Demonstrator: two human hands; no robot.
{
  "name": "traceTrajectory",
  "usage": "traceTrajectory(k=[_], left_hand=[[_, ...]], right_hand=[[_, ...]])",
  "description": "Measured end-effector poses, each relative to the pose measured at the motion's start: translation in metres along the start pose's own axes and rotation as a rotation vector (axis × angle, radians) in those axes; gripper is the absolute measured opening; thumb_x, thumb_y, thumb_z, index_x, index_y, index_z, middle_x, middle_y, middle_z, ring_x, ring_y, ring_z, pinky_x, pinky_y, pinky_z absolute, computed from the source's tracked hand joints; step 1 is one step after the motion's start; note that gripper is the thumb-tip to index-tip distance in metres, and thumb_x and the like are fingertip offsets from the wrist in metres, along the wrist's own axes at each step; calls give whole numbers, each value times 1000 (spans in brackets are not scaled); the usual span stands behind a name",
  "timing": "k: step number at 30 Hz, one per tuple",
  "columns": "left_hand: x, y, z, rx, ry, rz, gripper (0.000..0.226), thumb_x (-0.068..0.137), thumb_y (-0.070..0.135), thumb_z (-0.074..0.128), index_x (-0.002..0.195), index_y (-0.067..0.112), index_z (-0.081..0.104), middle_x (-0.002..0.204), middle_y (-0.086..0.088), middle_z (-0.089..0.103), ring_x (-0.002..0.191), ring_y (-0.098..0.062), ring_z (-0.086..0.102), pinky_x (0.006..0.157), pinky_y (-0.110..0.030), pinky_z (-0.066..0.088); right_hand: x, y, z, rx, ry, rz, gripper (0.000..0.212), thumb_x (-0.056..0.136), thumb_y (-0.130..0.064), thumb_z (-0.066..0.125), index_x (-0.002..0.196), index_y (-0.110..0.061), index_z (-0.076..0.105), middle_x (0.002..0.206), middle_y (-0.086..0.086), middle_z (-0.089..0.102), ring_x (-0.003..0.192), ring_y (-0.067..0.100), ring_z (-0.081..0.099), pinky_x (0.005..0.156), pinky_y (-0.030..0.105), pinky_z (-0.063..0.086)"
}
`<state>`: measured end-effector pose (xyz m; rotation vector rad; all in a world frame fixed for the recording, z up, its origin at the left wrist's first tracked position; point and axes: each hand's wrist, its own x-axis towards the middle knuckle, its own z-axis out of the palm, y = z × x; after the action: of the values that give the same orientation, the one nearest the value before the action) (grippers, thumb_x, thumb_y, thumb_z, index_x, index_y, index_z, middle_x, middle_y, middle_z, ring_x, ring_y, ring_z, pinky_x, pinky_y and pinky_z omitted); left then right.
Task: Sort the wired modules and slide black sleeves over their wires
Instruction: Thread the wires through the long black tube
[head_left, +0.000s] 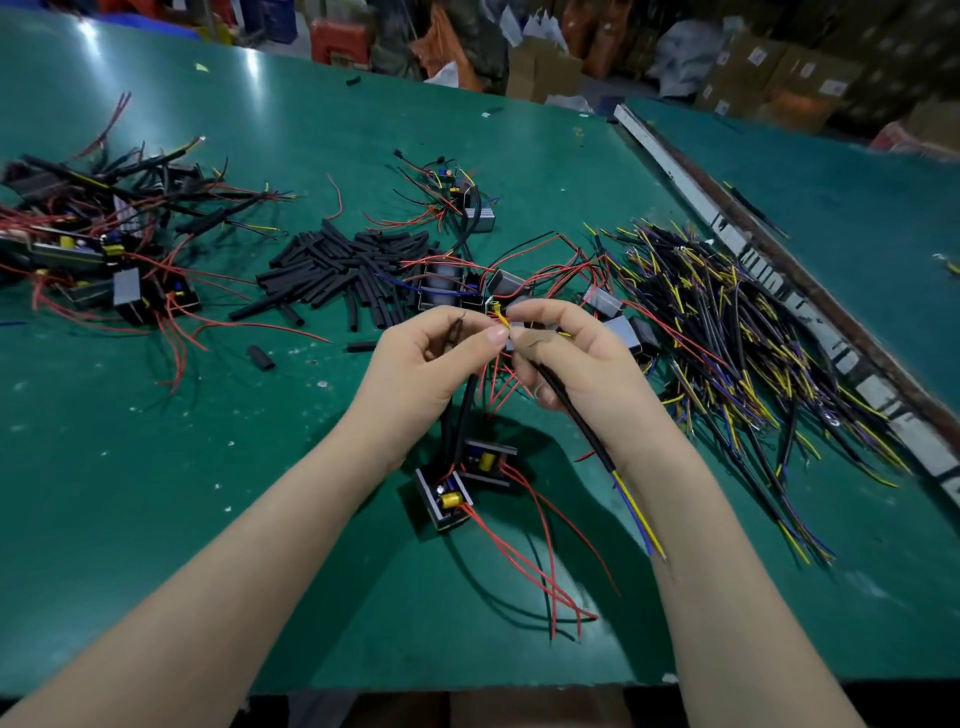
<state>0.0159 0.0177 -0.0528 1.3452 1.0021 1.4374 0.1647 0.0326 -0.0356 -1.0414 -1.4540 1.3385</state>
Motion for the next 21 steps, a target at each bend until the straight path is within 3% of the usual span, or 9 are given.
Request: traceTrajectory(k=[7, 11, 14, 17, 21], left_hand=[[0, -6, 0, 200, 81, 108, 14, 87, 14, 66, 80, 26, 65, 82, -4, 57, 70, -4, 50, 71, -17, 40], [-4, -8, 2, 542, 136, 401, 4, 85, 13, 64, 84, 11, 68, 85, 2, 51, 78, 1, 48, 75, -10, 37], [-4, -11, 4, 669, 192, 553, 8, 85, 7, 65, 86, 1, 68, 88, -2, 50, 81, -10, 50, 76, -15, 40], [-5, -12, 5, 688, 223, 556, 9, 86, 8, 64, 88, 1, 68, 90, -2, 50, 81, -11, 50, 75, -18, 41], [-5, -11, 4, 664, 200, 480, 11, 89, 11, 61, 93, 4, 68, 93, -4, 52, 85, -7, 48, 79, -12, 38]], right_hand=[[-1, -1, 2, 43, 91, -80, 14, 93, -3, 53, 95, -16, 58, 51, -6, 51, 44, 5, 38, 41, 13, 29], [-1, 3, 8, -14, 205, -160, 19, 91, 1, 53, 92, -17, 55, 57, 0, 52, 47, 2, 43, 47, 10, 33], [0, 8, 12, -74, 283, -227, 22, 91, 0, 54, 91, -22, 51, 65, 8, 55, 57, 11, 46, 61, 22, 40], [-1, 10, 15, -130, 325, -283, 20, 87, -11, 55, 90, -29, 49, 65, 3, 58, 64, 17, 48, 66, 32, 40], [-1, 7, 11, -123, 320, -310, 20, 90, -8, 55, 92, -27, 49, 61, 1, 53, 57, 12, 44, 59, 25, 38]])
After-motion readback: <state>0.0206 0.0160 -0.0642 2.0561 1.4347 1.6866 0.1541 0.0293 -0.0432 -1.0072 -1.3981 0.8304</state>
